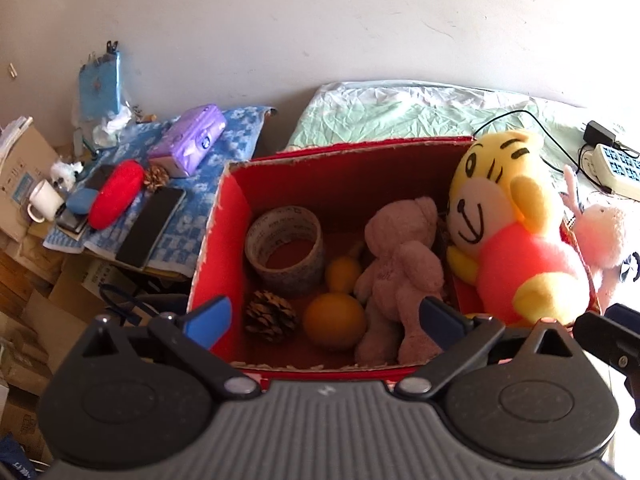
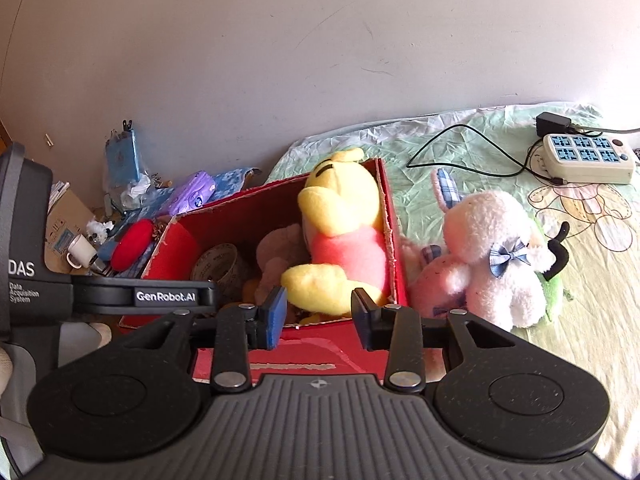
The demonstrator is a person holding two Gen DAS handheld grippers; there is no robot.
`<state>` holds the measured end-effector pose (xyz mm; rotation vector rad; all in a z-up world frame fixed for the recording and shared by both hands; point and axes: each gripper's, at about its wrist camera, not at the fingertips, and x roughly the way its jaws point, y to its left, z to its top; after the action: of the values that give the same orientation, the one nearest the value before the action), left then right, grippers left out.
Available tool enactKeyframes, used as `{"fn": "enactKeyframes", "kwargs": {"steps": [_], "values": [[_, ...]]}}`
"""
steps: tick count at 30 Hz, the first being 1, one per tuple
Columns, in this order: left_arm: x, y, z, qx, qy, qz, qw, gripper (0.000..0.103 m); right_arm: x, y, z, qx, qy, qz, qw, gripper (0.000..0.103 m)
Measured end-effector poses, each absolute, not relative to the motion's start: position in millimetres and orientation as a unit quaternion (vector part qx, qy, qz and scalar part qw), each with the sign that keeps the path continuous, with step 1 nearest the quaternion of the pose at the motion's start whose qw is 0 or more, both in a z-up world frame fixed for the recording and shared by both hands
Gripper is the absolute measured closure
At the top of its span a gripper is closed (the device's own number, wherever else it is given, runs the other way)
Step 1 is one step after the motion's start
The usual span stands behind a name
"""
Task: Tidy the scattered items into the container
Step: 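Withdraw the right gripper from the box toward the green plush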
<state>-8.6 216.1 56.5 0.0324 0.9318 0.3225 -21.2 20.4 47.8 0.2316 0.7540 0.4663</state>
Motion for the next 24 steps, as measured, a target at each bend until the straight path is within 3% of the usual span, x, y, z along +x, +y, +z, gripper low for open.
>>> {"fn": "enactKeyframes", "kwargs": {"steps": [12,24], "values": [[-29,167,111,0.005,0.373,0.139,0.917,0.003,3,-36,39,0.111,0.374,0.238,0.889,0.063],[-8,70,69,-0.028,0.432,-0.018,0.901,0.003,27,-120,16,0.141,0.387,0.225,0.883,0.063]]}}
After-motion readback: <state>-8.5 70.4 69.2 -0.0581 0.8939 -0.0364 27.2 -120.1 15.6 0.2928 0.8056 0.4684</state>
